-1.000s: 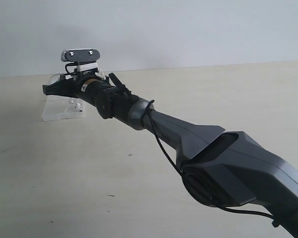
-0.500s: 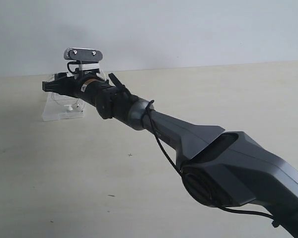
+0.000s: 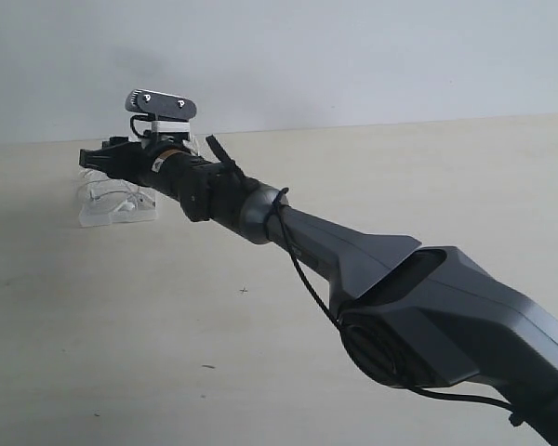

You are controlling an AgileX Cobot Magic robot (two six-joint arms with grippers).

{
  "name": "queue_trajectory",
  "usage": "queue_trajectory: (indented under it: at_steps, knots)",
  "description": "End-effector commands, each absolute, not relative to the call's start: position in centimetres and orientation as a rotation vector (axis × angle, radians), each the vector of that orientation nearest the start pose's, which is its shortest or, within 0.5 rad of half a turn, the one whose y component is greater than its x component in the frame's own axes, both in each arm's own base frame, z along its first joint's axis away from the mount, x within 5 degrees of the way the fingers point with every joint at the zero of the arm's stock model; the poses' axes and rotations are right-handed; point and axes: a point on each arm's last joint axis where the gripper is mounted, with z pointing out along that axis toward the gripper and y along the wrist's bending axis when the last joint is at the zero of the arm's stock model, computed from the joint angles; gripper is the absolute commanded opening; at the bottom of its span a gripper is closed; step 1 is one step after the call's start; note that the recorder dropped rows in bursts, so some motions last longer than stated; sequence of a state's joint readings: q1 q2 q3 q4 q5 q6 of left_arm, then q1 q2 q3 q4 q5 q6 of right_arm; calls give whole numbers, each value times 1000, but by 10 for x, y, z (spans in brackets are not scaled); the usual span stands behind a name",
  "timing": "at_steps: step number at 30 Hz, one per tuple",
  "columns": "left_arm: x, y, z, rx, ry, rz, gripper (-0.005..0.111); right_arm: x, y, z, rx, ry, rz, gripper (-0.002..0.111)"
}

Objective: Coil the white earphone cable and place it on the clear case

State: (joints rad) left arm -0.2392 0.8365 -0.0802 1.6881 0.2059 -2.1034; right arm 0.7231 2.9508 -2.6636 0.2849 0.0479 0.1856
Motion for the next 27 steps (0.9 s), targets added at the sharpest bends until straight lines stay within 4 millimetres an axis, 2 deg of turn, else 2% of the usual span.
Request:
queue_trajectory:
  at_steps: [1,4,6,7,9,11,12,14,16,18,19,22,24,27]
  knots:
    - [121,-10,165,-300,2190,-135,0,468,412,113,-248,1860,856,48]
    - [119,-10,162,-299,2198,-125,0,473,405,138,-265,1868,840,43]
    - [119,-9,162,-301,2197,-119,0,472,401,157,-313,1902,807,32]
    - [119,-8,162,-306,2193,-108,0,468,397,175,-391,1960,738,14]
    - [119,-6,162,-315,2185,-89,0,463,391,187,-487,2033,627,0]
    - [119,-6,162,-320,2183,-85,0,457,385,199,-591,2096,536,0]
    - [119,-6,162,-322,2184,-86,0,448,379,212,-703,2164,466,0]
    - [119,-6,162,-320,2185,-89,0,438,374,224,-778,2237,455,0]
    - [119,-7,162,-360,2185,-114,0,419,370,241,-920,2321,492,0]
    - [118,-7,161,-396,2192,-141,0,396,369,264,-1034,2387,655,0]
    - [118,-7,161,-396,2192,-141,0,392,369,272,-1026,2377,699,0]
    - [118,-8,161,-394,2192,-140,0,366,375,315,-1012,2320,854,0]
    - [118,-8,161,-394,2192,-140,0,347,378,341,-1047,2258,846,0]
    - [118,-7,161,-395,2191,-139,0,326,380,368,-1076,2190,820,0]
